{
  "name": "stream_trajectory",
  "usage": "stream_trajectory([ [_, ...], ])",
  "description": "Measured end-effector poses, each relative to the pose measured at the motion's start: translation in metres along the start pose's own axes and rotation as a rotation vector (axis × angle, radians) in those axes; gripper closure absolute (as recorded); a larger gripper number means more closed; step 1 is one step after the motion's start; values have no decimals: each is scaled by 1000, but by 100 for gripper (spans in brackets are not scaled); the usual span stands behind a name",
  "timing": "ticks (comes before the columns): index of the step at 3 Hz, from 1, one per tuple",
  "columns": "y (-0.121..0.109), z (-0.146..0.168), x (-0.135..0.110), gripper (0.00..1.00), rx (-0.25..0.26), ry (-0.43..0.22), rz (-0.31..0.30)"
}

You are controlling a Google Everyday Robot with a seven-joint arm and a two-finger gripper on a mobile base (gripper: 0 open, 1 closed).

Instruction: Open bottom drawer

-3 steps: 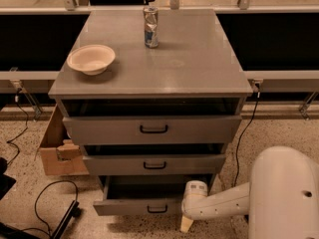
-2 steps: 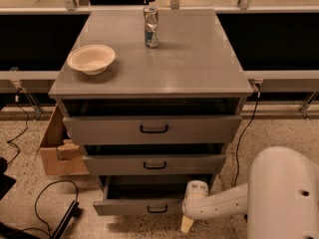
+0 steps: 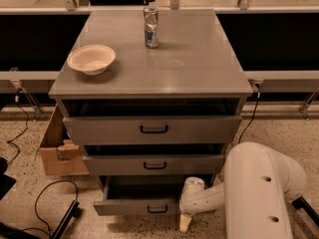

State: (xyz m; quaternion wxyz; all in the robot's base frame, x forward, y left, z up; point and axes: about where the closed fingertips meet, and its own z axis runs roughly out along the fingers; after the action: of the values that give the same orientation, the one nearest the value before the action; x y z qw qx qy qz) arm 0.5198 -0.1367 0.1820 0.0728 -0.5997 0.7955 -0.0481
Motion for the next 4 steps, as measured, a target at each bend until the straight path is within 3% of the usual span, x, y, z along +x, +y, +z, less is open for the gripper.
stream_trajectory([
  [1,1,1,0,0,-3,2,-6],
  [2,11,8,3,18,-35,11,11],
  [3,46,19,8,41,-121,31,36],
  [4,50,17,8,64,-131,34,42],
])
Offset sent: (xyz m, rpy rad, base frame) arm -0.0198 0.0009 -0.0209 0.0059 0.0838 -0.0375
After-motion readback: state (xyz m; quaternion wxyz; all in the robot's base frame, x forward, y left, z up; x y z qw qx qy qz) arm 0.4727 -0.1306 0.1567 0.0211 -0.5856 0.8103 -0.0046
